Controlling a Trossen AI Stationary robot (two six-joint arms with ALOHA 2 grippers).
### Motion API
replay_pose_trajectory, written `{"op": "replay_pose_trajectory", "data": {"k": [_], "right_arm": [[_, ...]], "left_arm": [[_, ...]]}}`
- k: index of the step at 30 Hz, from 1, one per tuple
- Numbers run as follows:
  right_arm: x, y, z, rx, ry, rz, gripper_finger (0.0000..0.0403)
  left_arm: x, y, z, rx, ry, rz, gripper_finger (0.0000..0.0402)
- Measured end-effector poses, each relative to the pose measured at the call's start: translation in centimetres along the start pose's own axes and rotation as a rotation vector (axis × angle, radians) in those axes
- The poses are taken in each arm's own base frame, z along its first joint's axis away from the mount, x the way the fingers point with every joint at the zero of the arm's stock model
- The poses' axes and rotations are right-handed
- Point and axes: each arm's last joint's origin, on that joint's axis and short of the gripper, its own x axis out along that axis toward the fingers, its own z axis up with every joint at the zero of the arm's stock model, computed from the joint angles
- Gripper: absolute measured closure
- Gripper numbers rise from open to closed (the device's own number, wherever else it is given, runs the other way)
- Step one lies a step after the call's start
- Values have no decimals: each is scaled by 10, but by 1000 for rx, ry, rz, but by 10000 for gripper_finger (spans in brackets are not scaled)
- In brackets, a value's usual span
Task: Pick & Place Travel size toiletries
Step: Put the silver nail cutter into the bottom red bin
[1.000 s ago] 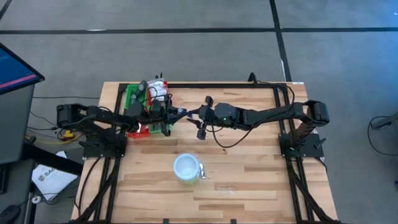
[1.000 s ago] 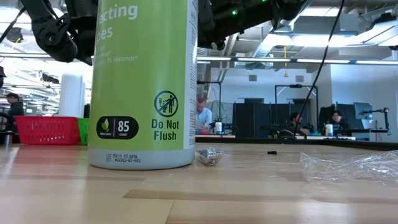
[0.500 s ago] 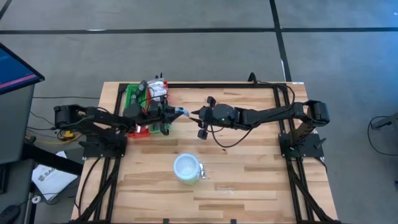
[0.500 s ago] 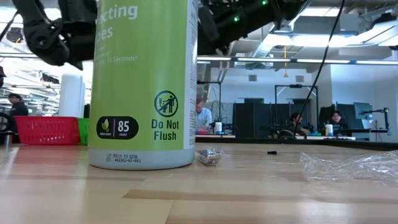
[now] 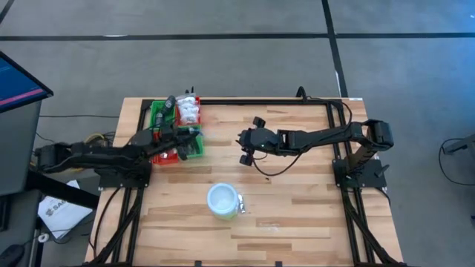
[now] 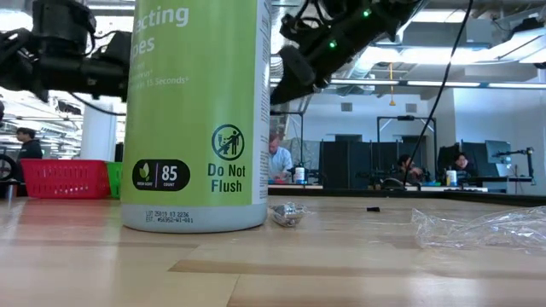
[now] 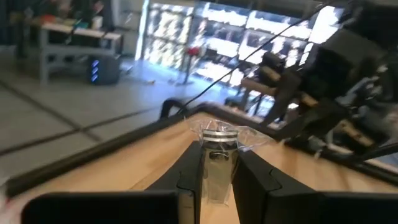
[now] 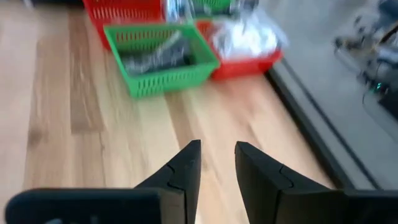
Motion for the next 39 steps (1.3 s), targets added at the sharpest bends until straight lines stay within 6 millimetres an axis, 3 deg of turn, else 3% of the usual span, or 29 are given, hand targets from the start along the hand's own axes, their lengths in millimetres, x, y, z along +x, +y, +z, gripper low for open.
{"op": "replay_pose_trajectory", "data": {"k": [14, 27, 33, 39], "right_arm": [[-5, 0, -32, 104, 313, -16, 313], [-7, 1, -35, 115, 351, -21, 313], [-7, 1, -36, 116, 353, -21, 313], [-9, 2, -39, 143, 394, -18, 313]], "left_arm": [[-17, 11, -8, -38, 193, 292, 354], [-24, 7, 24, -43, 523, 532, 354], [-30, 4, 43, -70, 588, 581, 354], [-43, 5, 40, -137, 726, 658, 354]]}}
